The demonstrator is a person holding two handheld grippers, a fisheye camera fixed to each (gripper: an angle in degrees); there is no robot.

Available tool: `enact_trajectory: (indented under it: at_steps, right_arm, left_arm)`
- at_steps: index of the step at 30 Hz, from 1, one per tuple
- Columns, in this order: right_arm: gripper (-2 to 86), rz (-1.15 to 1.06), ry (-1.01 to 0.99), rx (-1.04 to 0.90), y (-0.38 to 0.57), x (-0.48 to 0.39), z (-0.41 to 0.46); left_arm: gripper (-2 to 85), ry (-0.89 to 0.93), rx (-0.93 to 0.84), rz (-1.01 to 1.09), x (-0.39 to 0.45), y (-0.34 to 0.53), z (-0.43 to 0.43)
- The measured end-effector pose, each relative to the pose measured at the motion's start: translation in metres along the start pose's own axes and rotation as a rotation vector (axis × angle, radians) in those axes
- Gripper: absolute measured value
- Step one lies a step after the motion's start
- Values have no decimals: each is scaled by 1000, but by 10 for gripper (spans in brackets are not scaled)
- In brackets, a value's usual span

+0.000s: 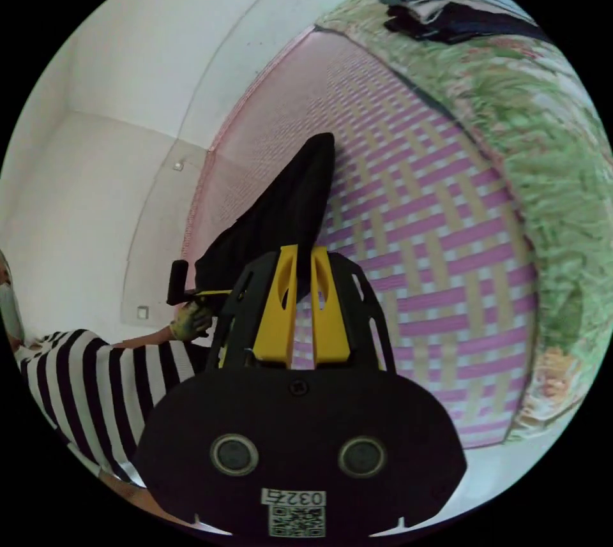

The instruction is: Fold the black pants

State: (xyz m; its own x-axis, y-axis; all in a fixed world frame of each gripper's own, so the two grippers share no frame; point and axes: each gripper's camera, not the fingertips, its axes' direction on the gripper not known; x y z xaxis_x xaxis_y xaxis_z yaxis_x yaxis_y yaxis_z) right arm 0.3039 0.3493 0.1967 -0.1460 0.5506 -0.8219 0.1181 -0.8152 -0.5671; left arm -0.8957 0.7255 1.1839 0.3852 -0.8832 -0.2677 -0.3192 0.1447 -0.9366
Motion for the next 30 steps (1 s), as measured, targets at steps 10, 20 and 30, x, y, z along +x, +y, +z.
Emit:
enact_trajectory:
  at_steps: [10,20,30]
  right_arm:
    - [38,-128,179,20,-8,-67,5]
    - [38,-831,251,-70,-12,-323,120]
    - [39,-1026,49,-628,79,-413,362]
  left_arm:
    - [-9,86,-10,6,-17,-11,-5]
    - [-9,31,457,-260,-111,177,-124]
    - [-9,88,647,-399,-166,257,-125]
